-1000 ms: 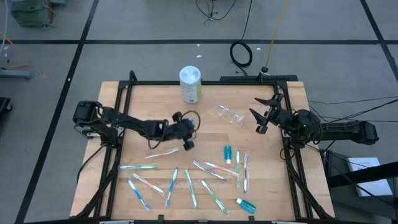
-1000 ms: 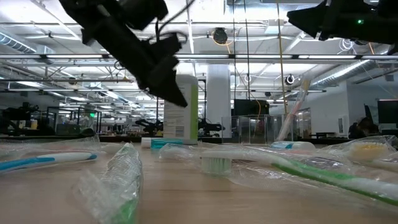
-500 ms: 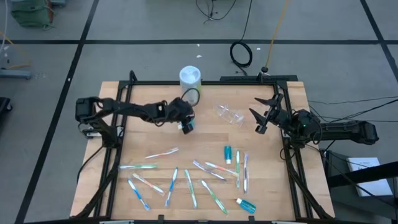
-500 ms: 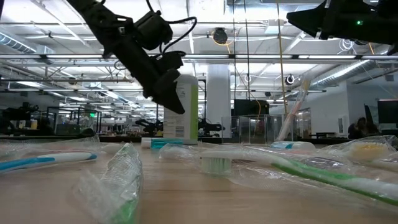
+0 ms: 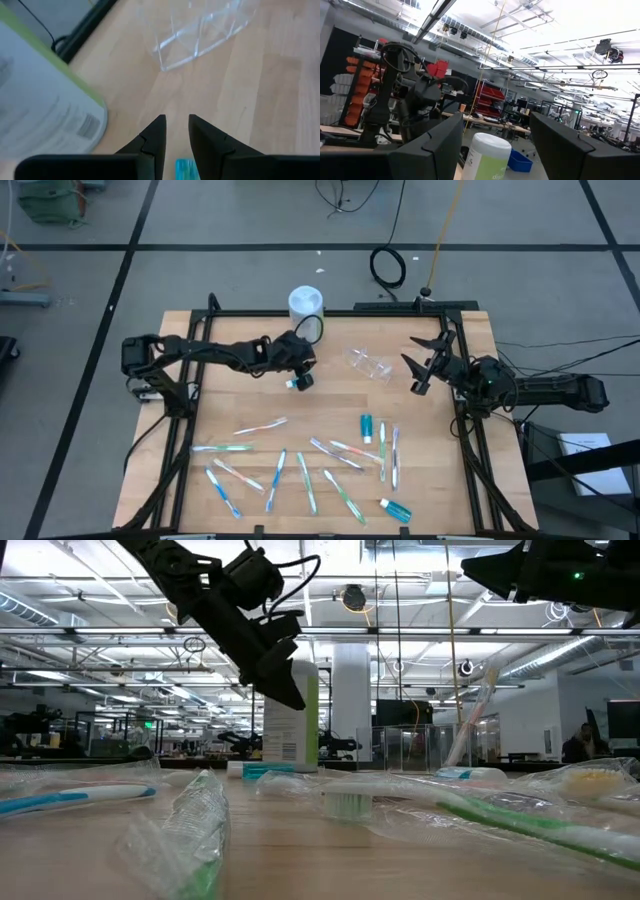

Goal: Pick & Place toothbrushing station
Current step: Put the blue mouthwash into the transparent organizer

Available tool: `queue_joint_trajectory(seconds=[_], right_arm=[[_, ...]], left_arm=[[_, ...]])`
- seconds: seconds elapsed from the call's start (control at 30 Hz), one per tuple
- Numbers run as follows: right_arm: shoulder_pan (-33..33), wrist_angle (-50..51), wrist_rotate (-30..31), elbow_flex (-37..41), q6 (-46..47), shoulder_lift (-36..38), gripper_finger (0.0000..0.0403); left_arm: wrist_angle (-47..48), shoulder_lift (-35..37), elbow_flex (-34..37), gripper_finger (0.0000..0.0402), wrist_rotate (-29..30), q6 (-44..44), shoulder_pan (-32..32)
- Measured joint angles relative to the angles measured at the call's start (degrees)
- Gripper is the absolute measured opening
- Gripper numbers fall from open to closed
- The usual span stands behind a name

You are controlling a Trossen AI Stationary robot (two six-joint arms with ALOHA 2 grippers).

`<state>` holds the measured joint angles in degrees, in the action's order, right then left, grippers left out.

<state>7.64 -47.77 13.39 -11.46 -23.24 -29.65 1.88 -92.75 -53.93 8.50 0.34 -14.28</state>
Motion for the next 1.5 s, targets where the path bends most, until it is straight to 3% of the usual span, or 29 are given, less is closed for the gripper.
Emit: queue_joint_trajectory(seconds=[0.23,0.43,0.57,0.8,1.0,1.1,1.23,1.5], right_arm=[[0.0,0.0,0.0,0.0,0.0,-0.3,0.0222],[0.0,0.5,0.0,0.0,0.0,-0.3,0.0222],[0.0,1.3,0.0,0.0,0.0,-0.3,0.0222],[0.0,1.3,0.0,0.0,4.1,-0.3,0.0222],[0.0,2.7,0.0,0.0,4.8,-0.8,0.0222],[0.0,3.4,0.0,0.0,4.8,-1.1,0.0222],[-0.2,3.4,0.0,0.0,7.6,-1.6,0.0222],[-0.2,3.4,-0.1,0.0,9.9,-3.1,0.0222]], left_arm=[[4.2,0.0,0.0,0.0172,-2.5,-0.1,0.5],[14.3,0.2,0.0,0.023,-2.4,-2.3,1.2],[18.7,0.2,0.1,0.023,-5.4,-3.5,3.4],[22.4,2.0,0.4,0.0199,5.9,-2.5,6.6],[30.7,8.5,0.8,0.0189,2.1,-5.5,6.6],[25.8,11.8,4.0,0.0193,2.1,-5.9,6.9],[10.4,15.3,13.0,0.0195,2.0,-7.1,6.9],[-20.4,13.5,28.3,0.0191,2.0,-9.8,6.5]])
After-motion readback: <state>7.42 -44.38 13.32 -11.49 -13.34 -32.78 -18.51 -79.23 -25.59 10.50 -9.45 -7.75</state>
